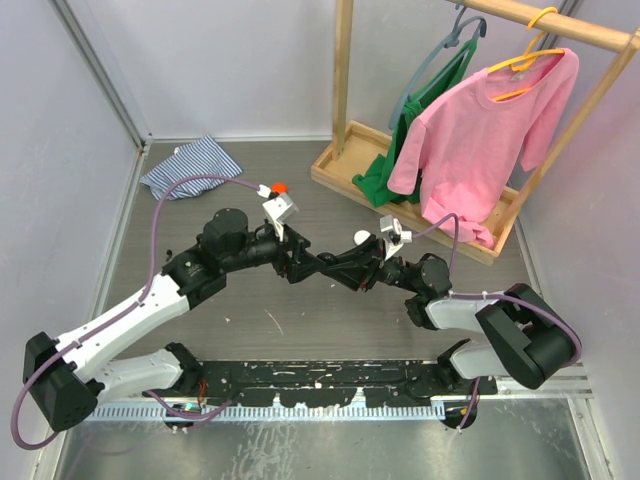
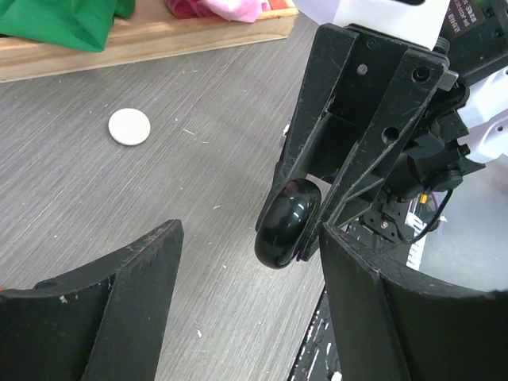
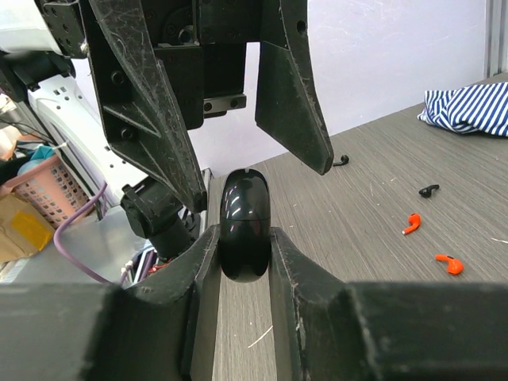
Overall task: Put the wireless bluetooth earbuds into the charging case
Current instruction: Open the charging case.
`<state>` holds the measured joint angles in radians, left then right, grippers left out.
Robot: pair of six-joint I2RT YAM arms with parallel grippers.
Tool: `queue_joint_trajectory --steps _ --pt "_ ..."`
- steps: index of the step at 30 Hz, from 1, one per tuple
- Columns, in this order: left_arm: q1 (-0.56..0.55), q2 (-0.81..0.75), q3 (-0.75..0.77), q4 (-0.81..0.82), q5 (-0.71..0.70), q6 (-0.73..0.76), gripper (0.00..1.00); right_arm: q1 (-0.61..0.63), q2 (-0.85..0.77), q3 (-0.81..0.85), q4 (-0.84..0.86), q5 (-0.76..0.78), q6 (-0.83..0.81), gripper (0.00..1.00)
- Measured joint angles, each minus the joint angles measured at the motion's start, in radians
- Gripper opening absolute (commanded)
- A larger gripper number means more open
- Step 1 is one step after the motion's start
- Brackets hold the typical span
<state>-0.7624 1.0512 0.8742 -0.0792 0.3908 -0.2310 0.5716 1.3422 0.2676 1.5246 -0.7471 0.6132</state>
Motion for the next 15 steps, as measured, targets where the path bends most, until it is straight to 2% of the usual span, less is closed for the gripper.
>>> queue_joint_trajectory --steps 15 --pt "-0.001 0.009 -0.001 -0.001 -0.018 0.015 0.61 -0.004 0.0 0.003 0.0 -0.013 0.014 0.17"
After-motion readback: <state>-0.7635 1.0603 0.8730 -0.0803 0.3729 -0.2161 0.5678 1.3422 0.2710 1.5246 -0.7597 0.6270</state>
